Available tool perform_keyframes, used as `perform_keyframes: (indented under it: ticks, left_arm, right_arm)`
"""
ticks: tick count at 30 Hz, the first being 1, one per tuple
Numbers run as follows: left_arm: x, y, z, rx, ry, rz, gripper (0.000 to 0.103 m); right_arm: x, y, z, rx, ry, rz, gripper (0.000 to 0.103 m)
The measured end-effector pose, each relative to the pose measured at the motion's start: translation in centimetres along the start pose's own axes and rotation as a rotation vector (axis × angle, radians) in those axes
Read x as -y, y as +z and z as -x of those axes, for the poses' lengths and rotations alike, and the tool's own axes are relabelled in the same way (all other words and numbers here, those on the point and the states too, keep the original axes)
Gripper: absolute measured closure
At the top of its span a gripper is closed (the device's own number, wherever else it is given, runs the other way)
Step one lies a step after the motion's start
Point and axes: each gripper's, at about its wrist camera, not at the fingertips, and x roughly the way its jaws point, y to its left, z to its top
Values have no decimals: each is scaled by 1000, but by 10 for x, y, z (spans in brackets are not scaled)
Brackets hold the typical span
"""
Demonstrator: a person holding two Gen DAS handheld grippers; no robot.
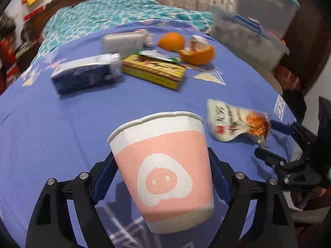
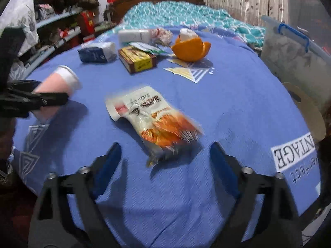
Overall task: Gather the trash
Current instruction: 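Carry the cup and wrapper to the beige bin and release both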
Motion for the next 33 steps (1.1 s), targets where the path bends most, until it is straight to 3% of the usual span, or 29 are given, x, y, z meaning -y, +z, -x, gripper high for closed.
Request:
perform_keyframes:
  ticks: [6,9,14,15,17,18,19,21,26,33]
  left_arm:
    - [17,-3,0,-14,59,-54,15]
    - [11,-6,4,-17,65,-18,9]
    - [2,-13,1,-60,31,34,9]
    - [3,-13,-1,-71,24,39,9]
    - [8,-14,-5,-81,26,39,12]
    - [11,-13,-8,-89,-1,36,25]
    - [13,-12,-13,-112,-45,39,54]
    - [22,-4,-17,-103,2,18,56]
    - [47,22,-31,-121,-99,5,57]
    - [129,80,-62,-114,-210,-139,56]
  right_arm:
    - [4,2,0,23,29,-6,11]
    - [11,8,-4,23,46,-3,9]
    - [16,15,-24,-14,74,-13,9]
    - [15,15,-26,-17,69,-9,13]
    - [9,14,-25,1,33,32,43]
    - [9,14,-23,5,25,47,64]
    - [12,13,-21,7,34,36,72]
    - [24,12,-19,14,62,-23,76]
    - [69,5,-11,52,25,-166,76]
    - [135,-2,3,109,-68,-310,77]
